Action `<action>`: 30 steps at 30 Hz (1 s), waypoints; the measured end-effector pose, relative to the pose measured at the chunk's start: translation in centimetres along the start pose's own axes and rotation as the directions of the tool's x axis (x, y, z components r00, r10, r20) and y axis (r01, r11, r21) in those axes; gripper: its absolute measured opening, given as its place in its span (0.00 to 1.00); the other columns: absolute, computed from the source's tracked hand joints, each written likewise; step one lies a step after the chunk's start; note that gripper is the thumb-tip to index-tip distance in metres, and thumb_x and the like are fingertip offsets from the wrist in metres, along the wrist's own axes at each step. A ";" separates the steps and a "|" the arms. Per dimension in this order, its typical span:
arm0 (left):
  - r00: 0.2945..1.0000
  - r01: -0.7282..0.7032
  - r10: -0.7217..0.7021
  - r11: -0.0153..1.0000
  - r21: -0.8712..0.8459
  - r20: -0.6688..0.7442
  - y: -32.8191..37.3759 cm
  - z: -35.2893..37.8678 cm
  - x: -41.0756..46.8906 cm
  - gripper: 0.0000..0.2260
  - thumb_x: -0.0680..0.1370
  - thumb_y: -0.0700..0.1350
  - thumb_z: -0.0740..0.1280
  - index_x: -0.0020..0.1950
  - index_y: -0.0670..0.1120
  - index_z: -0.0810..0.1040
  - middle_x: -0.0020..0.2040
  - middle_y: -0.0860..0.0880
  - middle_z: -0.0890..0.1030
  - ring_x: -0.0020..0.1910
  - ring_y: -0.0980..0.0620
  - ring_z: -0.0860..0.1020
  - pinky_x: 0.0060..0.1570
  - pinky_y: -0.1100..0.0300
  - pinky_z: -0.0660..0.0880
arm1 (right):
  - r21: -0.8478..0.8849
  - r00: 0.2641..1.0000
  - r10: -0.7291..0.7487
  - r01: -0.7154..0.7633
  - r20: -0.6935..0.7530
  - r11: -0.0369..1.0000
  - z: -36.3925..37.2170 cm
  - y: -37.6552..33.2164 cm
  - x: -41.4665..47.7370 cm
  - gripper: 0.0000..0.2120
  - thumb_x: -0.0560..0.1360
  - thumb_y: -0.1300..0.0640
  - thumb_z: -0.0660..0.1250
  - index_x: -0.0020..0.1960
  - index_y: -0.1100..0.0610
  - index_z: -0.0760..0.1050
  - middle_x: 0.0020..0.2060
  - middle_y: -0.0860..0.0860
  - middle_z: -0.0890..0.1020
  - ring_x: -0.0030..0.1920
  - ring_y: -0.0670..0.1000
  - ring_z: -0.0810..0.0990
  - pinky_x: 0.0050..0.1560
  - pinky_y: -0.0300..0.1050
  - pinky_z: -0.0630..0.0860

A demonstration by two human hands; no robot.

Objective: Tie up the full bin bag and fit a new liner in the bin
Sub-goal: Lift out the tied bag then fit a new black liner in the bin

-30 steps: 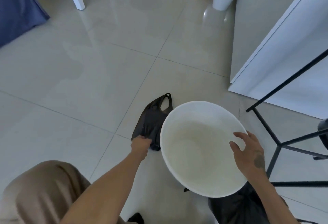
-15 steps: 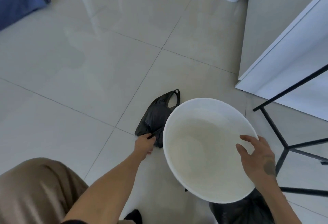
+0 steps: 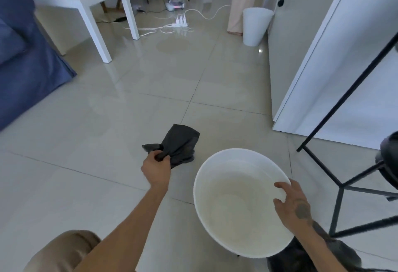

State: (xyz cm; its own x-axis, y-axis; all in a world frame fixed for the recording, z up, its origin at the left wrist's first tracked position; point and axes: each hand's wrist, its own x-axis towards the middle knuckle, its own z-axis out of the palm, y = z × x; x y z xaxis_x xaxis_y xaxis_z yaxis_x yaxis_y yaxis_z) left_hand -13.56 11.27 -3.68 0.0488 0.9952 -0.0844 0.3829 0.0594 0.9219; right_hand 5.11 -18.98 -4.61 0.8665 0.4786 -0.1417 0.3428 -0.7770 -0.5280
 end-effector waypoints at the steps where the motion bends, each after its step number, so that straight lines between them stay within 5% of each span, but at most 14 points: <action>1: 1.000 -0.008 0.009 0.998 -0.062 0.016 1.7 -0.9 -0.1 0.06 0.73 0.34 0.71 0.45 0.43 0.80 0.36 0.51 0.79 0.41 0.45 0.80 0.39 0.60 0.77 | 0.001 1.000 0.004 -0.004 -0.001 1.000 0.3 -0.1 -0.4 0.18 0.73 0.65 0.71 0.62 0.58 0.76 0.68 0.57 0.72 0.58 0.60 0.77 0.56 0.55 0.79; 7: 0.966 0.106 0.028 0.861 -0.497 0.255 10.8 -5.0 -2.3 0.08 0.73 0.27 0.68 0.47 0.38 0.79 0.41 0.43 0.80 0.43 0.44 0.79 0.52 0.49 0.81 | -0.132 0.999 0.033 -0.038 -0.039 0.991 -1.0 -2.0 -1.6 0.24 0.78 0.46 0.67 0.71 0.51 0.68 0.78 0.55 0.59 0.76 0.59 0.59 0.71 0.57 0.66; 10: 0.940 0.094 0.130 0.791 -0.604 0.317 14.3 -6.8 -4.2 0.10 0.74 0.26 0.66 0.50 0.38 0.78 0.45 0.41 0.78 0.45 0.43 0.79 0.53 0.50 0.80 | 0.206 0.988 -0.025 0.056 -0.150 0.977 -2.8 -5.7 -2.4 0.15 0.77 0.43 0.66 0.57 0.53 0.77 0.63 0.54 0.78 0.60 0.56 0.78 0.58 0.52 0.76; 12: 0.918 0.103 0.192 0.730 -0.675 0.348 15.9 -7.8 -5.4 0.10 0.75 0.26 0.65 0.49 0.39 0.78 0.47 0.41 0.78 0.46 0.43 0.79 0.55 0.48 0.80 | 0.431 0.998 -0.022 0.045 -0.057 0.901 -4.2 -8.6 -3.4 0.21 0.75 0.34 0.61 0.47 0.52 0.78 0.46 0.49 0.85 0.44 0.49 0.84 0.49 0.53 0.81; 14: 0.899 0.161 0.210 0.658 -0.736 0.385 17.2 -8.6 -6.7 0.10 0.76 0.26 0.64 0.47 0.40 0.78 0.47 0.41 0.80 0.47 0.44 0.81 0.56 0.49 0.80 | 0.606 0.977 -0.014 -0.120 0.212 0.786 -4.9 -11.6 -4.5 0.30 0.74 0.28 0.58 0.49 0.54 0.80 0.42 0.51 0.87 0.40 0.49 0.86 0.51 0.56 0.82; 16: 0.880 0.241 0.203 0.587 -0.773 0.429 18.1 -9.0 -8.1 0.11 0.77 0.27 0.62 0.46 0.41 0.77 0.46 0.43 0.83 0.47 0.45 0.82 0.55 0.52 0.82 | 0.688 0.875 -0.029 -0.359 0.484 0.631 -5.4 -14.0 -5.1 0.36 0.72 0.26 0.58 0.56 0.57 0.78 0.45 0.54 0.88 0.45 0.54 0.87 0.50 0.55 0.84; 19: 0.856 0.368 0.143 0.507 -0.779 0.497 17.9 -9.0 -10.1 0.11 0.78 0.27 0.60 0.47 0.41 0.77 0.45 0.43 0.85 0.47 0.46 0.84 0.53 0.55 0.83 | 0.734 0.728 -0.161 -0.601 0.666 0.317 -5.5 -16.3 -5.3 0.45 0.67 0.23 0.61 0.66 0.61 0.72 0.57 0.60 0.84 0.53 0.64 0.85 0.54 0.63 0.82; 22: 0.825 0.475 0.080 0.438 -0.763 0.559 16.5 -8.6 -11.6 0.10 0.78 0.27 0.60 0.50 0.40 0.76 0.43 0.44 0.86 0.46 0.47 0.85 0.51 0.57 0.83 | 0.744 0.718 -0.257 -0.668 0.647 0.006 -5.5 -17.1 -5.3 0.48 0.65 0.25 0.66 0.68 0.63 0.72 0.65 0.64 0.77 0.58 0.69 0.82 0.58 0.71 0.77; 25: 0.788 0.546 0.031 0.424 -0.722 0.614 14.4 -7.9 -12.4 0.10 0.77 0.27 0.60 0.51 0.39 0.76 0.46 0.41 0.85 0.45 0.46 0.85 0.47 0.56 0.84 | 0.793 0.827 -0.211 -0.561 0.522 -0.237 -5.8 -17.0 -4.6 0.43 0.65 0.31 0.72 0.69 0.59 0.73 0.65 0.63 0.78 0.61 0.67 0.80 0.61 0.69 0.76; 28: 0.763 0.583 -0.062 0.496 -0.644 0.643 11.8 -7.2 -13.2 0.11 0.76 0.26 0.60 0.50 0.38 0.76 0.46 0.40 0.83 0.42 0.44 0.83 0.40 0.57 0.84 | 0.873 0.908 -0.005 -0.405 0.419 -0.273 -7.3 -15.9 -3.8 0.30 0.69 0.37 0.74 0.64 0.55 0.76 0.60 0.60 0.82 0.60 0.61 0.81 0.63 0.64 0.76; 30: 0.743 0.592 -0.123 0.578 -0.561 0.658 10.0 -6.6 -13.7 0.10 0.76 0.25 0.60 0.48 0.38 0.75 0.44 0.39 0.82 0.42 0.43 0.81 0.39 0.54 0.84 | 0.897 0.917 0.060 -0.371 0.395 -0.238 -7.9 -14.6 -3.1 0.31 0.66 0.40 0.78 0.62 0.56 0.79 0.58 0.58 0.84 0.59 0.59 0.83 0.61 0.61 0.78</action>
State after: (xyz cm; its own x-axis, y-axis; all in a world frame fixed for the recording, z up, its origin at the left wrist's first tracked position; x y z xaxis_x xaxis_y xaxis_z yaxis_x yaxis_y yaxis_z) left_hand -16.48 -1.25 9.18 0.5958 0.6815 -0.4249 -0.2677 0.6673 0.6950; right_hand 0.30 -12.33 10.21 0.6713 0.5540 -0.4924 -0.7291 0.3741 -0.5732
